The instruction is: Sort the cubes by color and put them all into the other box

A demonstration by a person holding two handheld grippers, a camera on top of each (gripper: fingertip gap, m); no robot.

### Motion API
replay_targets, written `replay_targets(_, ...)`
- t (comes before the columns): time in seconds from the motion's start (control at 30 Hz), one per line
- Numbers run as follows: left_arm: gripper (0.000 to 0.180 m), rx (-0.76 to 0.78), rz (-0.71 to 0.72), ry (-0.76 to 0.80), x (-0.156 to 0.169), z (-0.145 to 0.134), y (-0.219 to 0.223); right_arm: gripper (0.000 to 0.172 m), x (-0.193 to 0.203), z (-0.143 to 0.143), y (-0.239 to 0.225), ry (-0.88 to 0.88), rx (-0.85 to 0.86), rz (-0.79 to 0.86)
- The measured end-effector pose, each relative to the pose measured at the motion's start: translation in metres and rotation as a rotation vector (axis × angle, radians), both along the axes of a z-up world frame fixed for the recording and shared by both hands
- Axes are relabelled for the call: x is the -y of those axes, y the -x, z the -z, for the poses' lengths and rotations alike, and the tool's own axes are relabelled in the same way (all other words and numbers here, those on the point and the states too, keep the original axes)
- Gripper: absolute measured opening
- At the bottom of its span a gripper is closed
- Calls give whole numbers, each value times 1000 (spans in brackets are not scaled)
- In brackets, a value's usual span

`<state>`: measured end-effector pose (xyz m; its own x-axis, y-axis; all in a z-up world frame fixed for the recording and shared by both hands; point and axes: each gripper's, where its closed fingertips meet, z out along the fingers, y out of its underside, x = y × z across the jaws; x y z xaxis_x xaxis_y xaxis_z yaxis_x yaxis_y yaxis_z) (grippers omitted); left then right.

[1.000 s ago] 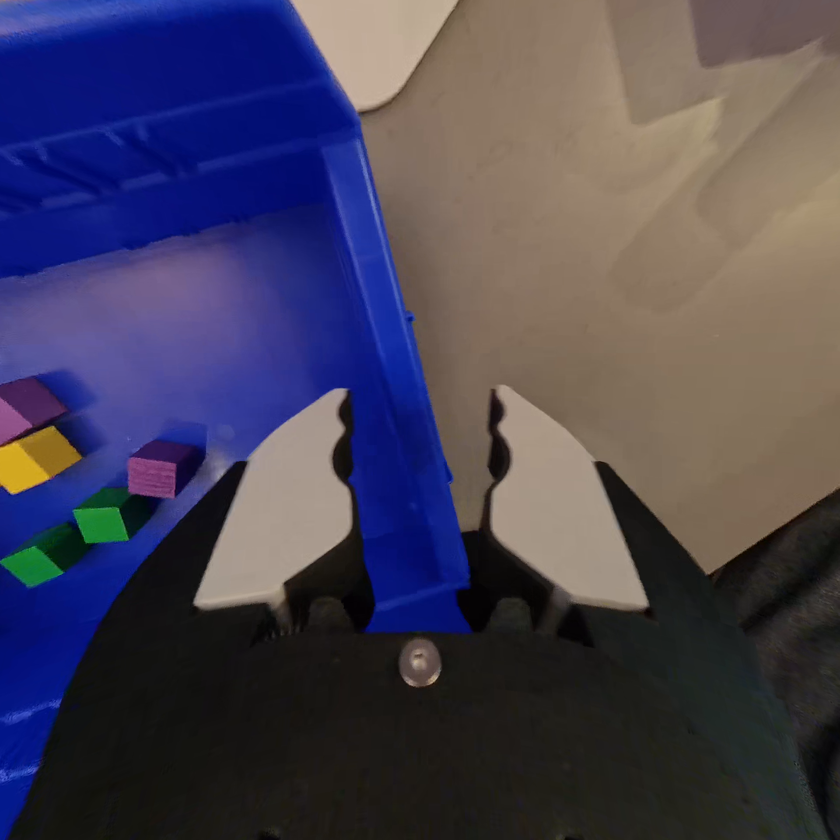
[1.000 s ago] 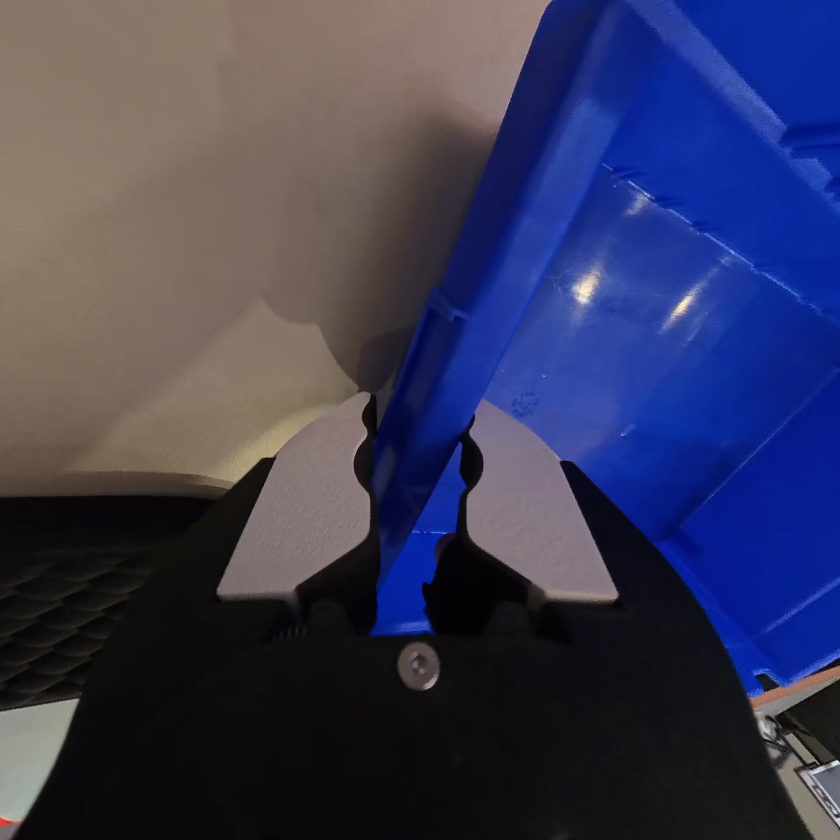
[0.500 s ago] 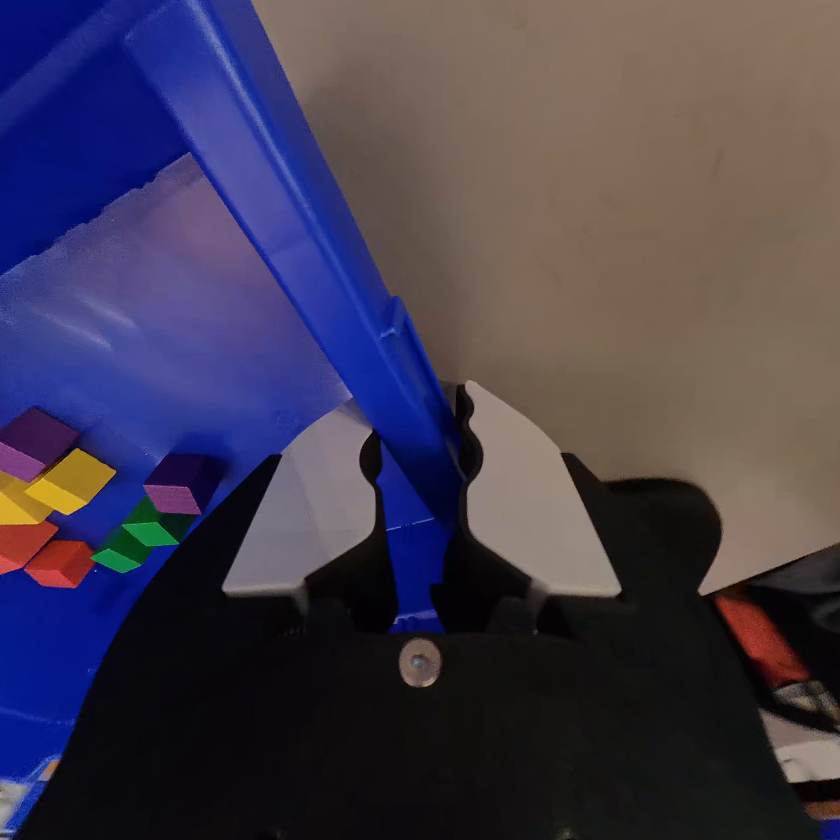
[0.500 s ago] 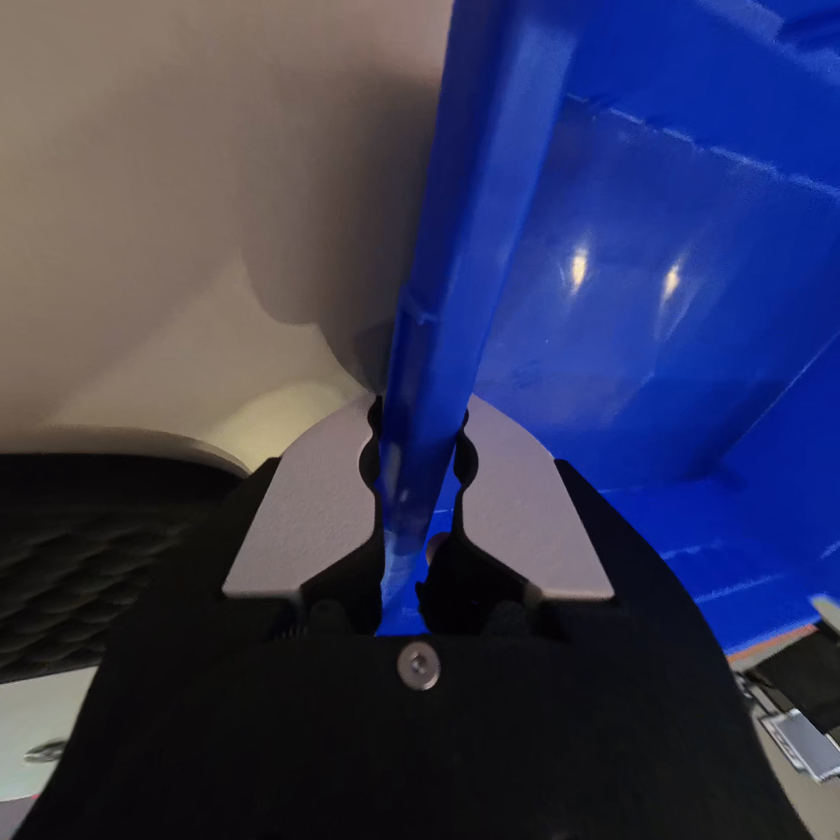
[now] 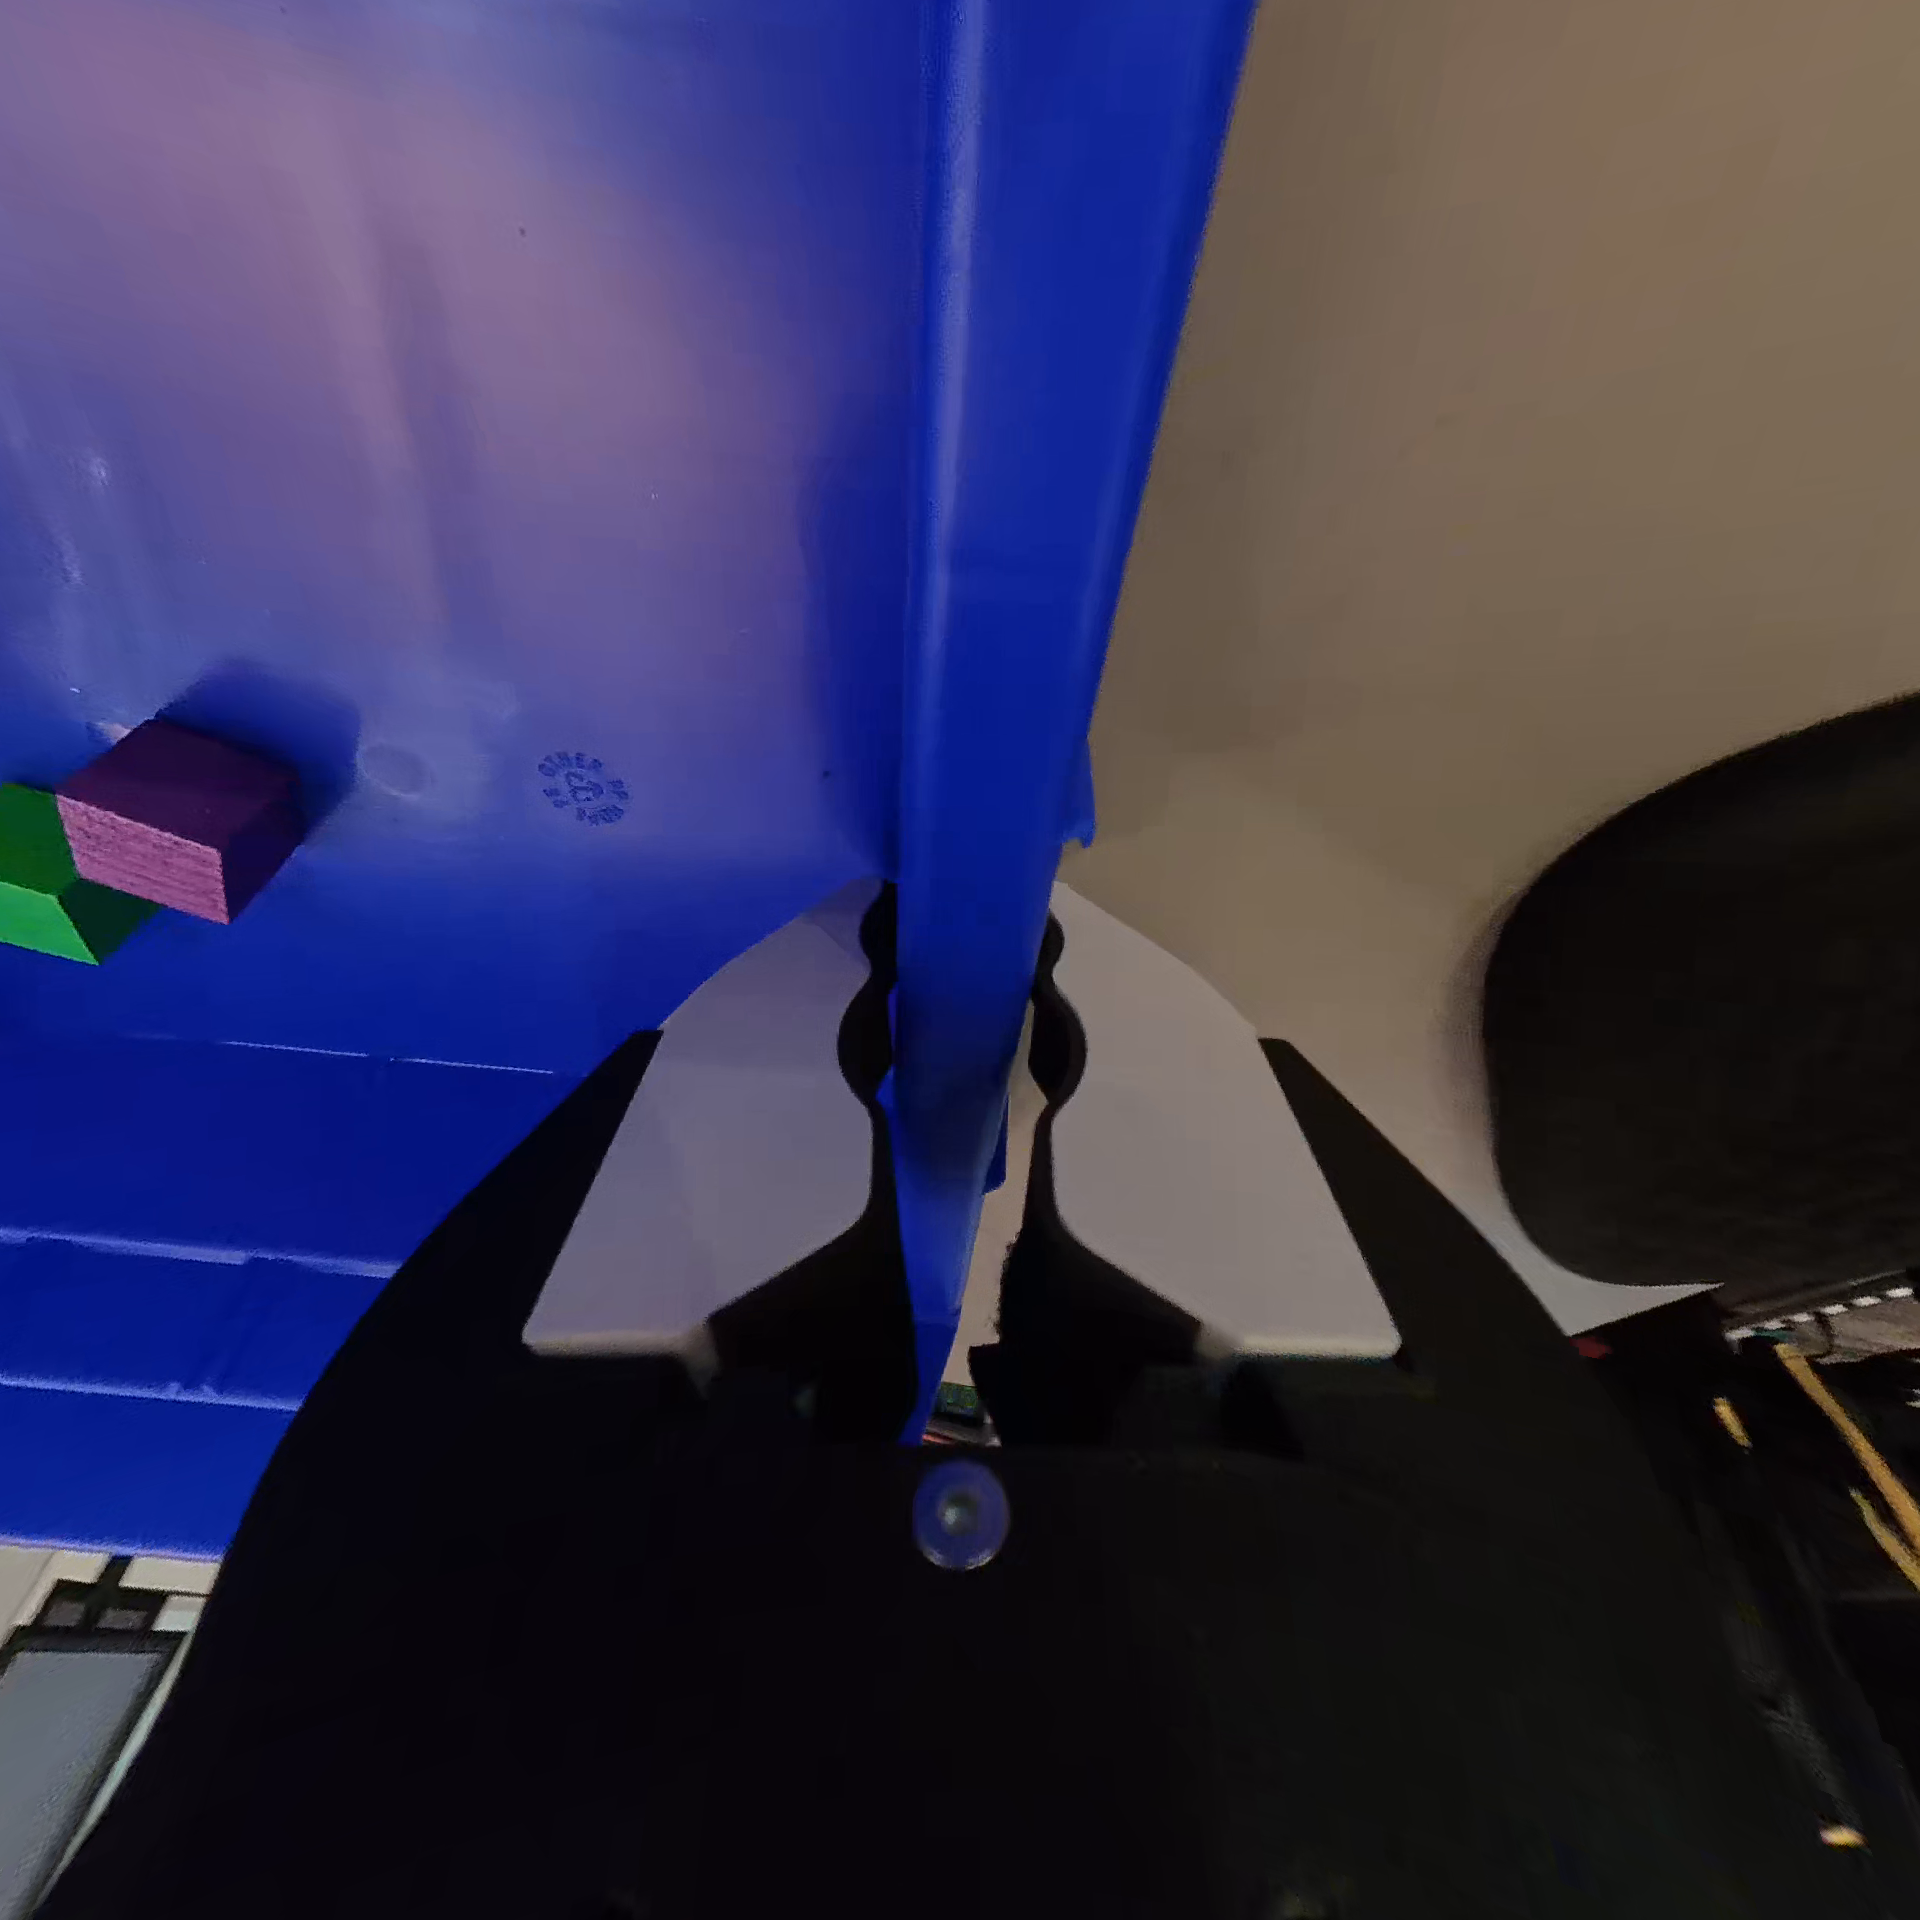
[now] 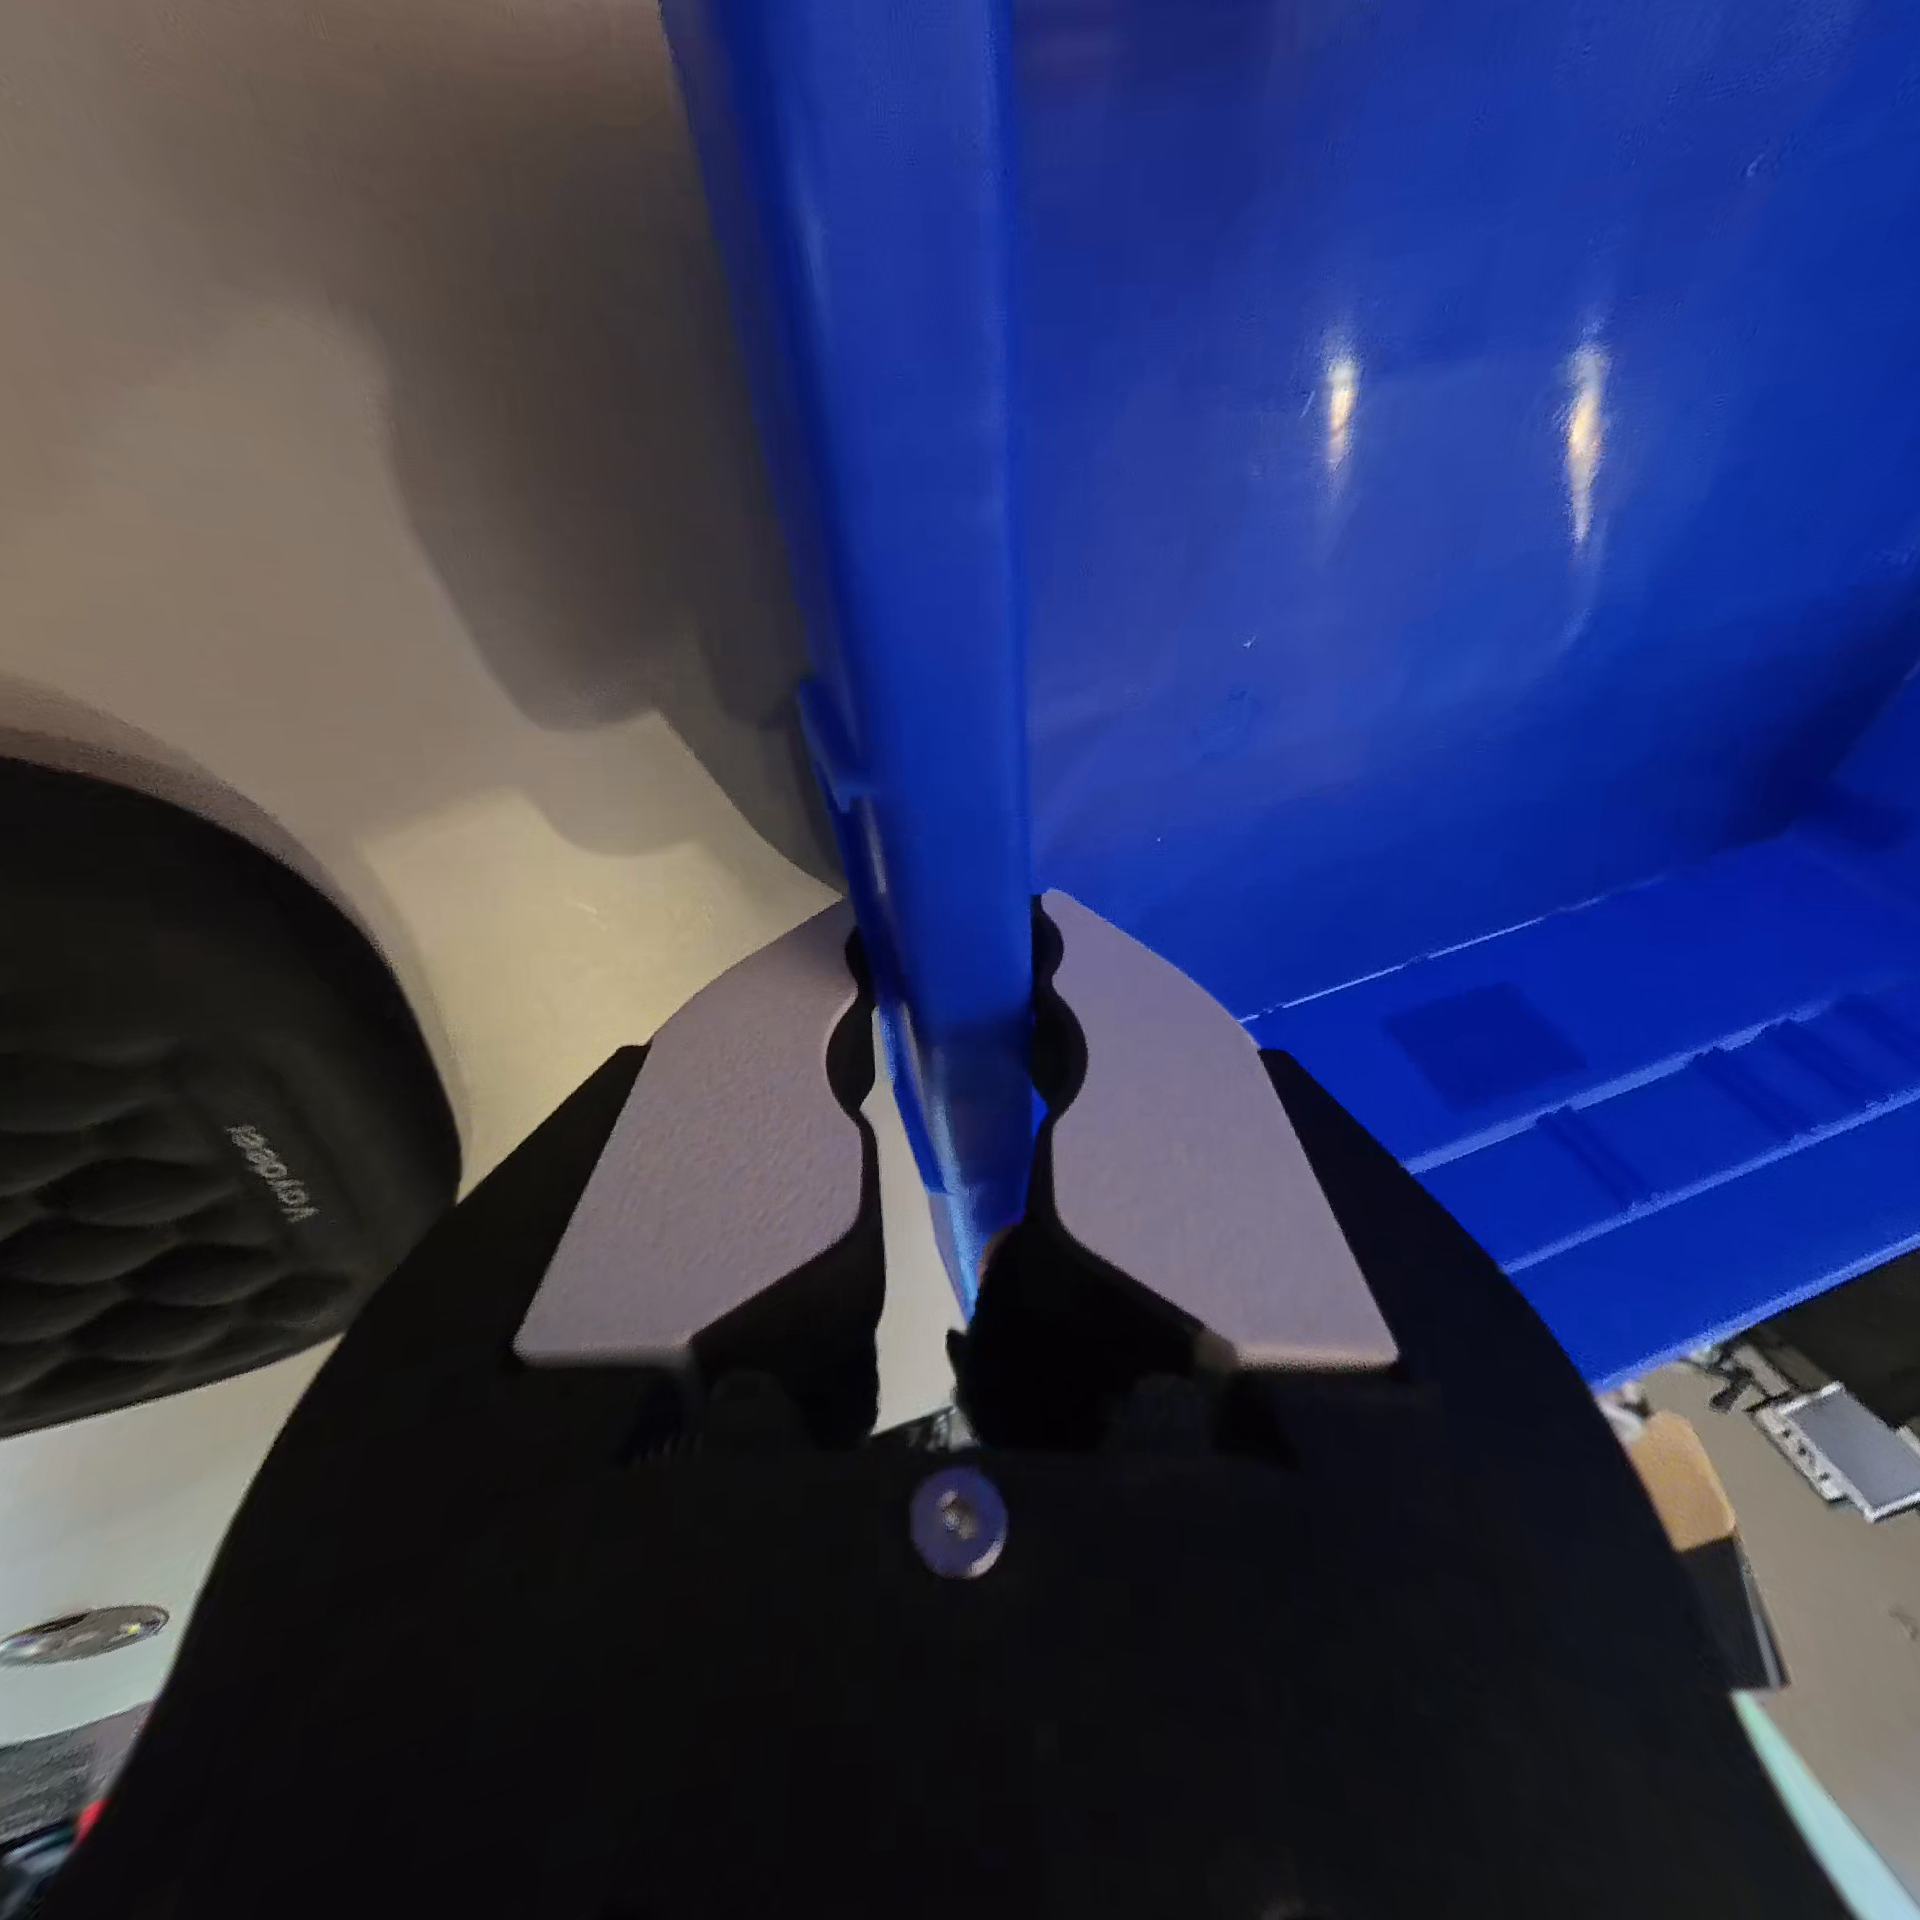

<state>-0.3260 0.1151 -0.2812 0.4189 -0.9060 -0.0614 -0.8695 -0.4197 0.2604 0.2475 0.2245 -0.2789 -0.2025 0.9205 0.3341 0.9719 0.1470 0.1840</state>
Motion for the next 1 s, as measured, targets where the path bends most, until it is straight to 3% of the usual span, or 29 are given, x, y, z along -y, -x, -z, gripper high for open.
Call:
replay_targets(0.47, 23, -10, 146, -29, -33, 1, 71, 26, -37, 0, -39, 18, 2, 122)
replay_targets(0.9, 26, -21, 113, -44, -45, 1, 90, 27, -54, -1, -42, 25, 5, 151)
replay_targets(0.93, 31, -24, 70, -47, -44, -1, 94, 28, -54, -1, -41, 19, -7, 169)
replay_targets(1.0, 40, 59, -18, -49, -39, -10, 91, 59, -47, -6, -35, 34, -68, 211)
